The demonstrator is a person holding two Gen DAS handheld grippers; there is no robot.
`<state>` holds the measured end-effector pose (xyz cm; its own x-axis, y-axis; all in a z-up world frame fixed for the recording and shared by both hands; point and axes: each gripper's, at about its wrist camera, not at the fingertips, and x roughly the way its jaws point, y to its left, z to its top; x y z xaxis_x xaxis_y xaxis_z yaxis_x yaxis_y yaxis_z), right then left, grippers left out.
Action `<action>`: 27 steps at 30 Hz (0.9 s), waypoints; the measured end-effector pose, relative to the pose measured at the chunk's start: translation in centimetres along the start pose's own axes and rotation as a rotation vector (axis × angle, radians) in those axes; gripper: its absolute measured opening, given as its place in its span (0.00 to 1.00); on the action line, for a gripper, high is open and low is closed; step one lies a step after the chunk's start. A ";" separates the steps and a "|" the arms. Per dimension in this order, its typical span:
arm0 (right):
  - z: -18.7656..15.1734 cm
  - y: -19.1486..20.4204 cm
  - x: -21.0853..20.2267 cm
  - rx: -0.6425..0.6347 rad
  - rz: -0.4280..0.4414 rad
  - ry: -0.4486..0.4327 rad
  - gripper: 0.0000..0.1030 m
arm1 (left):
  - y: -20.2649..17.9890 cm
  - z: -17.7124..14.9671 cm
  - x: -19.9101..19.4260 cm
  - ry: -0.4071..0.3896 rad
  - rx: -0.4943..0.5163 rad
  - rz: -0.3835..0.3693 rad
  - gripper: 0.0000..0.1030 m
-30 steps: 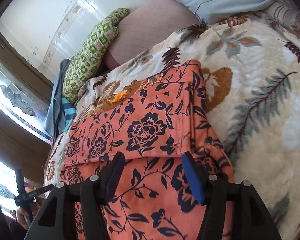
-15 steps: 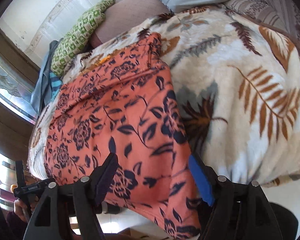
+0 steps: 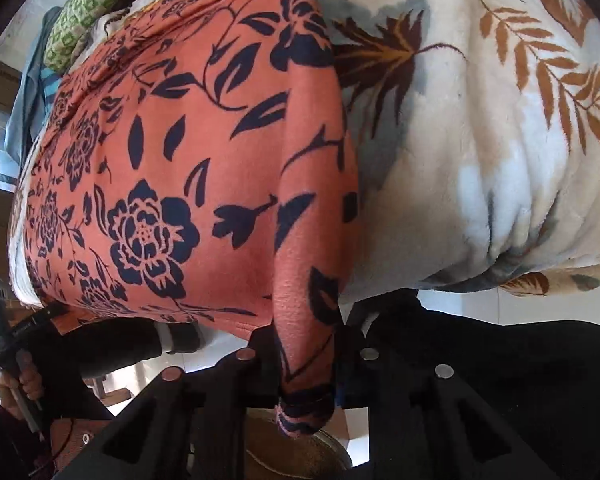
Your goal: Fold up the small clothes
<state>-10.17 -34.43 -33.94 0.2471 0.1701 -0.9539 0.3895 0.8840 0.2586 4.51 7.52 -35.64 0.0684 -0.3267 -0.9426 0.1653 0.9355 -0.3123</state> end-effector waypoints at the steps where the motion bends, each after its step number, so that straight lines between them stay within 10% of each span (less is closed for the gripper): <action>1: 0.1 0.2 -0.7 -0.002 0.020 -0.013 0.08 | 0.3 0.1 0.2 0.010 -0.014 -0.005 0.30; 7: 1.4 1.5 -7.4 -0.006 0.290 -0.175 0.07 | 1.0 0.3 1.0 0.014 -0.026 0.009 0.36; 12: 2.5 1.8 -13.2 0.000 0.475 -0.353 0.07 | -0.2 0.2 0.4 -0.012 -0.010 0.003 0.09; 27: 4.9 -0.7 -15.8 0.074 0.543 -0.449 0.07 | -2.2 3.9 -10.3 -0.184 0.102 -0.140 0.06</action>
<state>-9.98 -39.88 -18.33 0.7592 0.3682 -0.5367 0.1631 0.6906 0.7046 7.24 8.35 -24.78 0.2146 -0.4801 -0.8506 0.2832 0.8640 -0.4163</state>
